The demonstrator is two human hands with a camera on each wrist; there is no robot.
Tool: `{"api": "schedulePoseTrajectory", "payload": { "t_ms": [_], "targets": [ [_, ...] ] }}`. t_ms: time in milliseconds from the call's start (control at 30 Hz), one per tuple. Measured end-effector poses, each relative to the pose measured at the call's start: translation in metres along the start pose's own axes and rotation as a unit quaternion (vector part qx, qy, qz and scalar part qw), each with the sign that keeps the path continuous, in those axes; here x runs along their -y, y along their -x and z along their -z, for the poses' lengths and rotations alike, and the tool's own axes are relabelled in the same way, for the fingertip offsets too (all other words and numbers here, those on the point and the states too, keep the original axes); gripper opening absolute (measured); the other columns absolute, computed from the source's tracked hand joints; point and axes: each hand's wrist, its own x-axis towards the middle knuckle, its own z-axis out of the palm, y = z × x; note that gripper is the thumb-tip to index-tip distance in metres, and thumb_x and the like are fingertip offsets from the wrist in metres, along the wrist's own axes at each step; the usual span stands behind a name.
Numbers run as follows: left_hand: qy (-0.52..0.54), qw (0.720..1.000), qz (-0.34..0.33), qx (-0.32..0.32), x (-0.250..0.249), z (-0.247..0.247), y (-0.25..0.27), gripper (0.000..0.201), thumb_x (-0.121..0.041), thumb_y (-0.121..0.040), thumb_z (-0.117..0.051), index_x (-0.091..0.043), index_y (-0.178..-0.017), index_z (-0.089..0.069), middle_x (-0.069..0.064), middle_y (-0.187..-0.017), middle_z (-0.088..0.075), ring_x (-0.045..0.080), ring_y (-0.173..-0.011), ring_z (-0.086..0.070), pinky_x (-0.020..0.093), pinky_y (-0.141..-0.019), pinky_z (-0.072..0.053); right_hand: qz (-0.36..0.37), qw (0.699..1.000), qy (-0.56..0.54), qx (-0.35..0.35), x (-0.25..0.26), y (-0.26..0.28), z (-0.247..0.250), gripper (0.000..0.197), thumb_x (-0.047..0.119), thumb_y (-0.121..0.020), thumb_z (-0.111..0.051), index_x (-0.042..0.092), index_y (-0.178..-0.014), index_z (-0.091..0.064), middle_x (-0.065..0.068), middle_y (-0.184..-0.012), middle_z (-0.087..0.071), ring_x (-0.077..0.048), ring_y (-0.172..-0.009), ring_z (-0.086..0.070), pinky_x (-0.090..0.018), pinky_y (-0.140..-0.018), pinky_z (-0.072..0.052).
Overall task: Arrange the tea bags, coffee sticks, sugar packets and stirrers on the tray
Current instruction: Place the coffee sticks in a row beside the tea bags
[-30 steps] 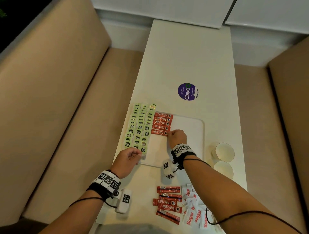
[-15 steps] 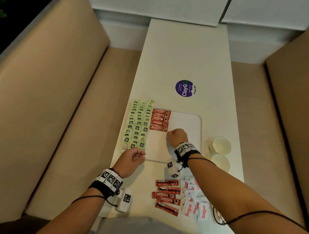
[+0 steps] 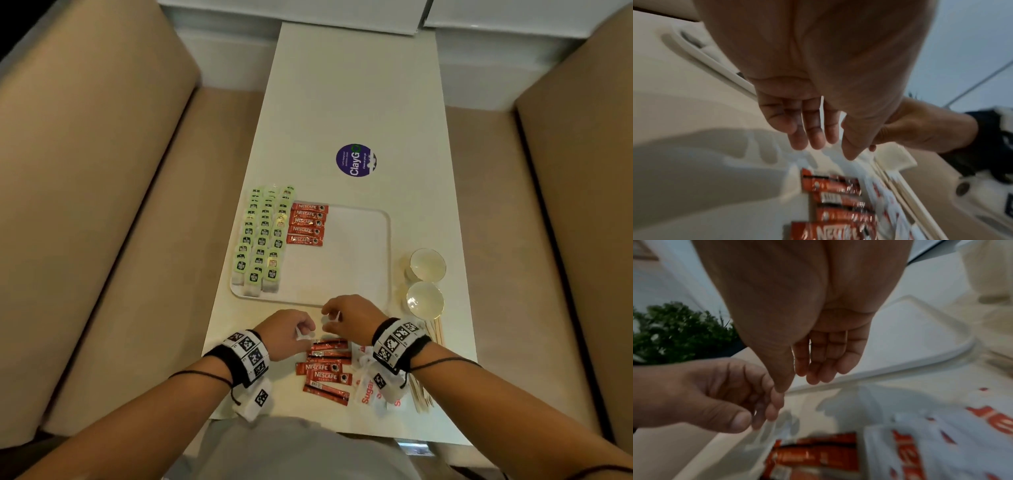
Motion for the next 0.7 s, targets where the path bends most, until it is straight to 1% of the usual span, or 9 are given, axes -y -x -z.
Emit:
{"api": "schedulePoseTrajectory", "payload": {
  "t_ms": [67,133,233,300,367,467,567,700],
  "targets": [
    [-0.069,0.997,-0.013,0.009,-0.004,-0.007,-0.002,0.037,-0.036,-0.084,-0.075,-0.024,-0.117,-0.064,-0.011,-0.104,-0.056,0.006,-0.085,-0.051,0.021,-0.077,-0.041,0.009,0.998,0.054,0.028,-0.005,0.007,-0.007,0.043,0.038,-0.091,-0.07,0.022,-0.131,-0.062,0.005,-0.122,-0.063,-0.015,-0.105,-0.061,-0.033,-0.094,-0.052],
    [-0.105,0.994,-0.017,0.021,-0.007,-0.014,-0.003,0.043,-0.037,-0.082,-0.075,-0.024,-0.121,-0.061,-0.009,-0.106,-0.05,0.009,-0.09,-0.05,0.023,-0.079,-0.042,0.014,0.996,0.085,0.038,-0.01,0.011,-0.017,0.046,0.038,-0.089,-0.072,0.022,-0.132,-0.061,0.004,-0.125,-0.059,-0.017,-0.108,-0.06,-0.036,-0.094,-0.052],
    [-0.112,0.993,-0.006,0.026,-0.009,-0.024,-0.005,0.048,-0.034,-0.082,-0.077,-0.025,-0.125,-0.057,-0.006,-0.112,-0.05,0.012,-0.092,-0.053,0.028,-0.084,-0.048,0.017,0.992,0.124,0.025,-0.016,0.015,-0.034,0.045,0.036,-0.086,-0.074,0.022,-0.127,-0.061,0.003,-0.119,-0.056,-0.019,-0.104,-0.059,-0.039,-0.09,-0.054],
    [-0.116,0.993,0.0,0.026,-0.008,-0.03,-0.004,0.049,-0.032,-0.08,-0.079,-0.027,-0.124,-0.056,-0.008,-0.11,-0.048,0.012,-0.093,-0.055,0.03,-0.085,-0.051,0.037,0.986,0.161,0.01,-0.019,0.018,-0.046,0.038,0.036,-0.087,-0.072,0.021,-0.12,-0.062,0.0,-0.111,-0.055,-0.021,-0.1,-0.057,-0.039,-0.085,-0.055],
    [-0.126,0.992,-0.002,0.031,-0.007,-0.036,-0.002,0.05,-0.033,-0.078,-0.08,-0.029,-0.122,-0.056,-0.009,-0.108,-0.047,0.013,-0.092,-0.057,0.033,-0.086,-0.052,0.055,0.981,0.184,-0.003,-0.022,0.021,-0.054,0.031,0.035,-0.089,-0.069,0.02,-0.115,-0.062,-0.001,-0.108,-0.055,-0.02,-0.098,-0.055,-0.038,-0.081,-0.054],
    [-0.155,0.987,-0.011,0.025,-0.006,-0.039,0.0,0.047,-0.033,-0.08,-0.078,-0.028,-0.121,-0.056,-0.007,-0.11,-0.049,0.015,-0.093,-0.057,0.032,-0.083,-0.051,0.072,0.976,0.203,-0.017,-0.024,0.023,-0.059,0.024,0.033,-0.091,-0.066,0.018,-0.11,-0.063,-0.002,-0.105,-0.057,-0.021,-0.094,-0.054,-0.037,-0.079,-0.053],
    [-0.179,0.984,-0.007,0.009,-0.004,-0.037,0.001,0.04,-0.028,-0.084,-0.075,-0.024,-0.12,-0.058,-0.004,-0.113,-0.052,0.018,-0.098,-0.058,0.033,-0.085,-0.049,0.081,0.974,0.213,-0.021,-0.023,0.022,-0.058,0.02,0.032,-0.095,-0.062,0.016,-0.107,-0.066,-0.003,-0.102,-0.059,-0.022,-0.092,-0.055,-0.036,-0.078,-0.05],
    [-0.181,0.983,0.008,-0.005,0.0,-0.034,0.002,0.026,-0.029,-0.087,-0.071,-0.025,-0.111,-0.061,-0.003,-0.11,-0.057,0.018,-0.099,-0.059,0.034,-0.087,-0.049,0.075,0.977,0.2,-0.026,-0.024,0.021,-0.054,0.025,0.037,-0.099,-0.056,0.016,-0.108,-0.067,-0.003,-0.103,-0.061,-0.023,-0.094,-0.057,-0.036,-0.08,-0.048]
  ]
}}
